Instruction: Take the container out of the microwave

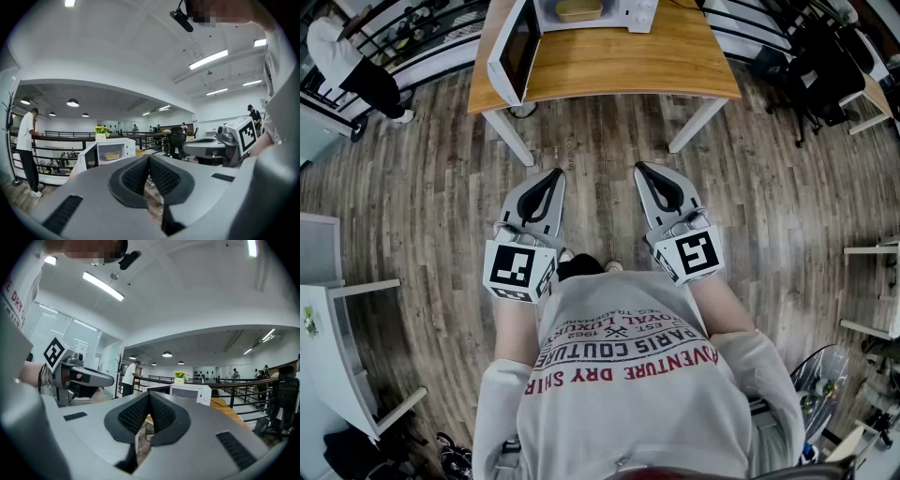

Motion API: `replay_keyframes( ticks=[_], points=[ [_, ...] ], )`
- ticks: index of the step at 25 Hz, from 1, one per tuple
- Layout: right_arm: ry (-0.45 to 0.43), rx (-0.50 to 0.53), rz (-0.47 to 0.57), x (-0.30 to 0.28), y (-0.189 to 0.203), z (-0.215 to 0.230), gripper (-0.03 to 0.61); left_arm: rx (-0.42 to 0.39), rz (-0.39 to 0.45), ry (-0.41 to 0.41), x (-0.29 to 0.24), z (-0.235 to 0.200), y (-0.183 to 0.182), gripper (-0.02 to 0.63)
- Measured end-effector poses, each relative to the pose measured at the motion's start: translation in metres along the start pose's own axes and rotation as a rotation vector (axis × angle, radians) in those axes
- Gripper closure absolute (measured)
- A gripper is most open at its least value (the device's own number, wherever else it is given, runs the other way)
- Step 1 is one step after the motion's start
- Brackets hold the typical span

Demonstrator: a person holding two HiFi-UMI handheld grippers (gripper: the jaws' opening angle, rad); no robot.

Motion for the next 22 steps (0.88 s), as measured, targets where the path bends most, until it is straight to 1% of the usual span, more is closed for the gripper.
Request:
replay_keyframes(
  ticks=[9,15,16,17,18,19,22],
  points=[
    [-0.016,-0.025,0.007,-0.001,0.004,0.003,0.551,0.007,-0.006,-0.02,-0.001,0.001,0.002,0.598],
    [0.04,-0.016,0.009,0.001,0.004,0.015,0.546,0.016,-0.015,-0.017,-0.008,0.001,0.003,0.598],
    [0.046,-0.015,0.013,0.002,0.002,0.019,0.536,0.017,-0.016,-0.016,-0.01,0.002,0.002,0.598],
    [0.045,-0.014,0.018,0.004,0.001,0.023,0.467,0.016,-0.016,-0.012,-0.012,0.004,0.001,0.598],
    [0.043,-0.012,0.019,0.004,0.001,0.027,0.381,0.015,-0.017,-0.008,-0.015,0.006,0.001,0.598],
    [0.043,-0.013,0.016,0.005,0.002,0.031,0.354,0.014,-0.02,-0.002,-0.018,0.008,0.001,0.598],
    [0.058,-0.03,0.007,0.004,0.007,0.042,0.354,0.011,-0.039,0.011,-0.026,0.011,0.004,0.598]
  ],
)
Point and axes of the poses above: the fingertips, and each gripper's own axes: x backward along the fingers, z to its right, y out of its underside, the point moved 2 cm from there along x, backward along the fingers, and after that the axes turned 3 degrees about z, right-handed, at the moved point
